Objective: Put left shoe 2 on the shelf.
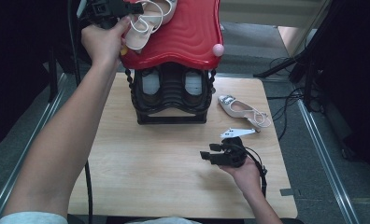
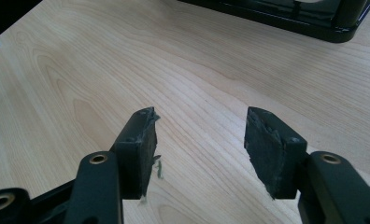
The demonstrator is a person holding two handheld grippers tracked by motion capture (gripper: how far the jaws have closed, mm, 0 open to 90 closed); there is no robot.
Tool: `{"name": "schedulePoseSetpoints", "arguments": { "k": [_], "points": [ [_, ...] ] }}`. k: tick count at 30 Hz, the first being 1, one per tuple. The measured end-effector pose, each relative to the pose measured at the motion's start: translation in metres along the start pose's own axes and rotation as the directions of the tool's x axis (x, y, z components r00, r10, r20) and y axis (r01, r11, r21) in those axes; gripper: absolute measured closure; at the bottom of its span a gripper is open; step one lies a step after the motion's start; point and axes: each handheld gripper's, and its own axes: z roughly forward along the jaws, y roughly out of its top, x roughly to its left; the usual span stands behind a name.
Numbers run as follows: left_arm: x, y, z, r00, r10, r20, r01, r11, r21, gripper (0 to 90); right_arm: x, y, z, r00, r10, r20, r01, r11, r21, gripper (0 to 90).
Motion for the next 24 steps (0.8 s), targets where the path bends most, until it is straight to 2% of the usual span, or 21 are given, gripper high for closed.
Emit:
{"name": "schedulePoseSetpoints", "arguments": {
  "k": [5,8,13,15,17,19,21,24],
  "points": [
    [-0.003,0.002,-0.004,0.9994,0.034,0.011,-0.034,0.9991,0.025,64.6,-0.001,0.000,-0.001,1.0000,0.006,0.000,-0.006,1.000,0.003,44.8],
    [-0.004,0.003,-0.008,0.9992,0.036,0.019,-0.036,0.9986,0.040,61.9,-0.001,0.000,-0.001,1.0000,0.007,0.001,-0.007,1.000,0.001,44.7],
    [-0.004,0.005,-0.021,0.9984,0.049,0.029,-0.050,0.9985,0.024,61.3,-0.001,0.000,-0.001,0.9999,0.010,0.003,-0.010,1.000,0.004,44.6],
    [-0.003,0.008,-0.027,0.9979,0.054,0.035,-0.055,0.9978,0.036,60.1,-0.001,0.000,-0.001,1.0000,0.009,0.002,-0.009,1.000,0.001,44.5],
    [-0.001,0.009,-0.033,0.9970,0.066,0.039,-0.067,0.9976,0.019,59.9,-0.002,0.001,-0.001,1.0000,0.007,0.004,-0.007,1.000,-0.001,44.6],
    [0.001,0.011,-0.037,0.9962,0.084,0.021,-0.085,0.9958,0.034,60.1,-0.002,0.001,-0.001,0.9999,0.012,0.001,-0.012,1.000,-0.001,44.7],
    [0.007,0.012,-0.039,0.9961,0.086,0.021,-0.087,0.9948,0.053,60.2,-0.002,0.001,-0.001,0.9999,0.016,0.000,-0.016,1.000,0.000,44.9],
    [0.017,0.013,-0.047,0.9949,0.101,-0.007,-0.100,0.9933,0.058,59.7,-0.002,0.001,-0.002,1.0000,0.009,0.003,-0.009,1.000,-0.002,44.9]
  ]
}}
